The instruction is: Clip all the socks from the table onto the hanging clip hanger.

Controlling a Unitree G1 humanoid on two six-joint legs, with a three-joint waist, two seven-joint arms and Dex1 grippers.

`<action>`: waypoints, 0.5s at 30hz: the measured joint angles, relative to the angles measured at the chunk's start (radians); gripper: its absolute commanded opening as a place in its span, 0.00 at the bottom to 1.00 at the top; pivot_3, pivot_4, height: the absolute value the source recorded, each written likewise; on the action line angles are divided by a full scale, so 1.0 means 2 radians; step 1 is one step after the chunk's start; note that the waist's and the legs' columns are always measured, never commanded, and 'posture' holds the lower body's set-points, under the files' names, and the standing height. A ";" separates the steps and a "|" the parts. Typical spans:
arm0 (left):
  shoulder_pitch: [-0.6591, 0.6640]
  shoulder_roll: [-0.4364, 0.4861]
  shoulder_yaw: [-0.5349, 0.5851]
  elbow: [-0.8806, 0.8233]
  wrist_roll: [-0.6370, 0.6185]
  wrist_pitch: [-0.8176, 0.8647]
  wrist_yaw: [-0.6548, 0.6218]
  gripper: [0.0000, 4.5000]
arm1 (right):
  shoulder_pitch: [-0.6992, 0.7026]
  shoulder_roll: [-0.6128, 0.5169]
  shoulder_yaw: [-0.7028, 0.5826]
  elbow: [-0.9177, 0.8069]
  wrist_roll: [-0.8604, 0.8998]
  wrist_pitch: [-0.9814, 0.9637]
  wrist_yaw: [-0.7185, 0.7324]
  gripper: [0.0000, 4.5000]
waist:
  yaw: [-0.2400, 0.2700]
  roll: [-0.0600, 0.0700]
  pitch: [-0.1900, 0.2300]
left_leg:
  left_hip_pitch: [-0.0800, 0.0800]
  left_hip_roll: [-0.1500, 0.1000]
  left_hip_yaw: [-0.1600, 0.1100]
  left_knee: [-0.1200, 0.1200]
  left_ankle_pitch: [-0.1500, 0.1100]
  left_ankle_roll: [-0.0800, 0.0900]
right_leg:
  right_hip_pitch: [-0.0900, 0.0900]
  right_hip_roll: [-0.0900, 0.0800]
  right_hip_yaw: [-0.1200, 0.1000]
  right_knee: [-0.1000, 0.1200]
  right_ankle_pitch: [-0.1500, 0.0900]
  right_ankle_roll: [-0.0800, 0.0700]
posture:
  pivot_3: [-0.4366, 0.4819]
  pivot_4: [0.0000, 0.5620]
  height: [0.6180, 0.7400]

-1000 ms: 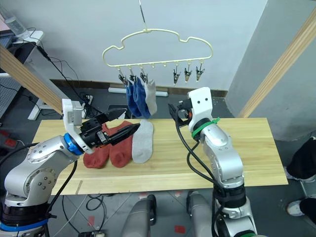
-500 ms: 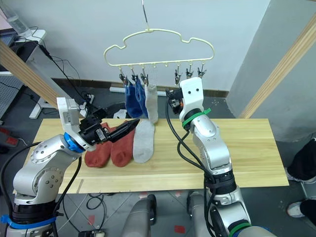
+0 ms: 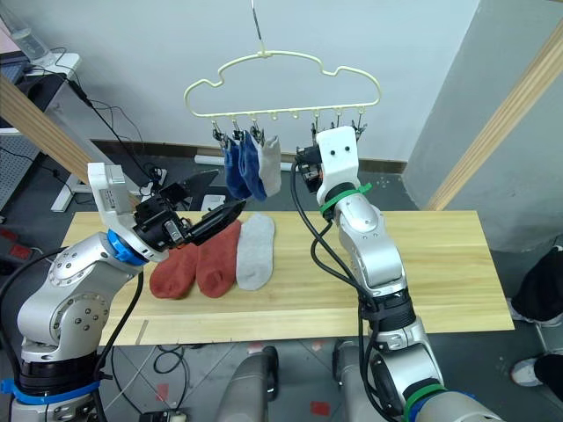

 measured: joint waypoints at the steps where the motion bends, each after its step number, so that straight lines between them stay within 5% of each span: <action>1: 0.000 0.000 0.000 0.000 0.000 0.000 0.000 1.00 | -0.006 0.001 -0.002 0.004 0.000 -0.001 -0.001 0.57 | 0.000 0.000 0.000 | 0.000 0.000 0.000 0.000 0.000 0.000 | 0.000 0.000 0.000 0.000 0.000 0.000 | 0.50 0.51 1.00; 15: 0.001 -0.005 0.000 0.001 0.001 -0.001 -0.001 1.00 | -0.036 0.002 -0.017 0.042 0.002 -0.015 -0.008 0.57 | 0.000 0.000 0.000 | 0.000 0.000 0.000 0.000 0.000 0.000 | 0.000 0.000 0.000 0.000 0.000 0.000 | 0.50 0.53 1.00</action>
